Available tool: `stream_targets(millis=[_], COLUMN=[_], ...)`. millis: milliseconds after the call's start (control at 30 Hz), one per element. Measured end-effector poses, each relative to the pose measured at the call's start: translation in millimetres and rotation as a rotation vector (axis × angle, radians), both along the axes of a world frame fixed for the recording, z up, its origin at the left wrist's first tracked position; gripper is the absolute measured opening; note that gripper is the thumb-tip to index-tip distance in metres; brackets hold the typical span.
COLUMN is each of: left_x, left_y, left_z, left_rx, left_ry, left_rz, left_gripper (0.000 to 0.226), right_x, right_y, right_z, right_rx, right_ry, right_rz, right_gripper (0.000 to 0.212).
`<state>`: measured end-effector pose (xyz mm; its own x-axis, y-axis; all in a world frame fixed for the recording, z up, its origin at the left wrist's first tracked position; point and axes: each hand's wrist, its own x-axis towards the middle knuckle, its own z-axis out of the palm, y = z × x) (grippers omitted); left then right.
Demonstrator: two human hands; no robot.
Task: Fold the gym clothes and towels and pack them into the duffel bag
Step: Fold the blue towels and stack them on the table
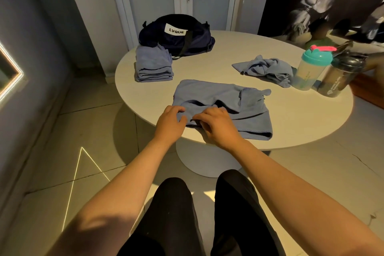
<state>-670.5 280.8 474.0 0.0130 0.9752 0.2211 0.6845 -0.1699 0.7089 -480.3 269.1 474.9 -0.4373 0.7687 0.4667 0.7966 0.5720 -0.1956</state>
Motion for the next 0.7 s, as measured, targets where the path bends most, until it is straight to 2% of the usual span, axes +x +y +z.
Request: stream_targets(millis=[133, 333, 467, 567, 633, 700], left_x=[-11, -22, -16, 2, 23, 44], left_y=[2, 9, 6, 0, -4, -8], left_z=[-2, -8, -8, -2, 7, 8], left_rx=[0.017, 0.058, 0.052, 0.190, 0.288, 0.224], left_ry=[-0.017, 0.031, -0.042, 0.059, 0.145, 0.203], left_rz=[0.050, 0.098, 0.152, 0.187, -0.016, -0.266], left_gripper=[0.030, 0.044, 0.045, 0.043, 0.036, 0.033], right_x=[1, 3, 9, 14, 21, 34], right_y=[-6, -10, -13, -17, -23, -28], right_z=[-7, -6, -3, -1, 1, 1], right_rx=[-0.036, -0.157, -0.115, -0.038, -0.013, -0.004], right_ry=[0.055, 0.018, 0.037, 0.105, 0.115, 0.105], right_rz=[-0.038, -0.176, -0.256, -0.228, -0.235, -0.301], right_gripper=[0.033, 0.045, 0.051, 0.052, 0.048, 0.045])
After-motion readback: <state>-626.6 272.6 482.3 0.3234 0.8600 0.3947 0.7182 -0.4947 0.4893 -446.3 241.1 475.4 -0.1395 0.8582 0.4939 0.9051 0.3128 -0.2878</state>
